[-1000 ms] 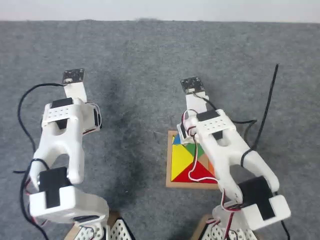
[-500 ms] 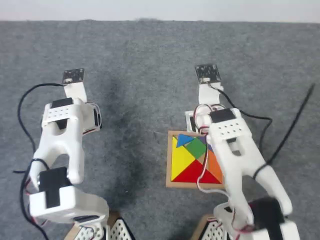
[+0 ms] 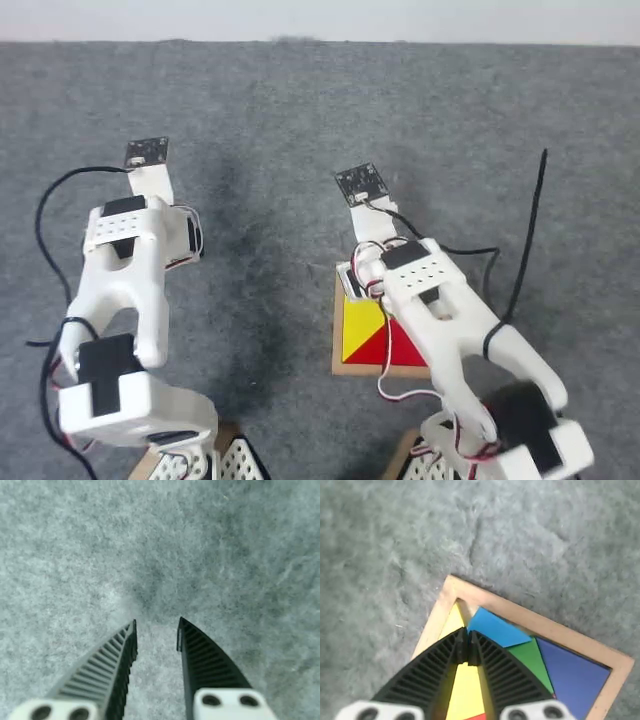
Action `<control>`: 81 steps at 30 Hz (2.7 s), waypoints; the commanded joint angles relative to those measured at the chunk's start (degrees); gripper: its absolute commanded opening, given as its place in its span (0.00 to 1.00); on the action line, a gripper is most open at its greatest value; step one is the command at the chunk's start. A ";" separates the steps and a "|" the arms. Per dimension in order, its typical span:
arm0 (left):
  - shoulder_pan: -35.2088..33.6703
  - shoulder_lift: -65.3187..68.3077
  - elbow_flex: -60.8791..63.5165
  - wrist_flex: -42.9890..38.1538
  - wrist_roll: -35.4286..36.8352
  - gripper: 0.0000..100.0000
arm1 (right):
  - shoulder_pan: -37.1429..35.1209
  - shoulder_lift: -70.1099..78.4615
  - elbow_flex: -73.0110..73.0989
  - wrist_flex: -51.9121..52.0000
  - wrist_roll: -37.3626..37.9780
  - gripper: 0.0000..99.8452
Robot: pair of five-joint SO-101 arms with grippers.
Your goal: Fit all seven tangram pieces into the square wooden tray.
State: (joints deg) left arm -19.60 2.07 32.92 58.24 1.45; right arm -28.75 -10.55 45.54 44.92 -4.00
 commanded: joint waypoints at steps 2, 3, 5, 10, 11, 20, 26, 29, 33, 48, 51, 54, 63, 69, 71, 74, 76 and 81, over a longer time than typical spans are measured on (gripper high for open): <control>-0.35 -2.55 0.48 -0.88 -0.44 0.13 | 0.48 3.47 -3.60 -0.84 1.14 0.01; -0.26 -2.55 0.48 -0.88 -0.44 0.13 | 0.48 4.00 -3.78 -0.92 1.14 0.01; -0.18 -2.55 0.48 -0.88 -0.44 0.13 | 0.57 4.53 -4.40 -0.92 0.88 0.01; -0.18 -2.55 0.48 -0.88 -0.44 0.13 | 0.57 4.62 -4.40 -0.92 0.53 0.01; -0.18 -2.55 0.48 -0.88 -0.44 0.13 | 0.66 4.62 -4.31 -0.75 -0.53 0.01; -0.35 -2.55 0.48 -0.88 -0.44 0.13 | 0.66 4.97 -4.13 -0.40 -6.51 0.01; -0.35 -2.55 0.48 -0.88 -0.53 0.13 | 0.66 4.88 -4.13 -0.48 -6.15 0.01; -0.35 -2.55 0.48 -0.88 -0.53 0.13 | 0.31 4.70 -4.13 -0.40 -0.26 0.01; -0.35 -2.55 0.48 -0.88 -0.62 0.13 | 0.48 4.44 -3.87 0.40 6.68 0.01; -0.35 -2.55 0.48 -0.97 -0.62 0.13 | 0.13 4.18 -2.64 2.42 22.33 0.01; -0.35 -2.55 0.48 -0.97 -0.62 0.13 | 0.04 1.80 -1.58 2.42 21.01 0.01; -0.35 -2.55 0.48 -0.97 -0.62 0.13 | 0.04 -3.12 1.49 2.24 20.92 0.01; -0.35 -2.55 0.66 -0.97 -0.44 0.13 | 0.75 -11.74 8.09 1.98 21.01 0.01; -0.35 -2.55 0.75 -0.97 -0.44 0.13 | 5.93 -13.67 6.77 0.75 15.82 0.01; -0.18 -2.55 0.75 -0.97 -0.44 0.13 | 6.02 -14.46 6.77 1.10 15.30 0.01; -0.18 -2.55 0.75 -0.97 -0.44 0.13 | 6.64 -16.57 7.65 0.92 14.15 0.01; -0.26 -2.55 0.75 -0.97 -0.44 0.13 | 7.60 -18.77 8.70 0.75 13.80 0.01; -0.18 -2.55 0.75 -0.97 -0.44 0.13 | 7.87 -23.96 11.16 0.48 13.27 0.01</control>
State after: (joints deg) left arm -19.52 2.07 33.80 58.15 1.45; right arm -21.27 -30.42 56.88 46.07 10.42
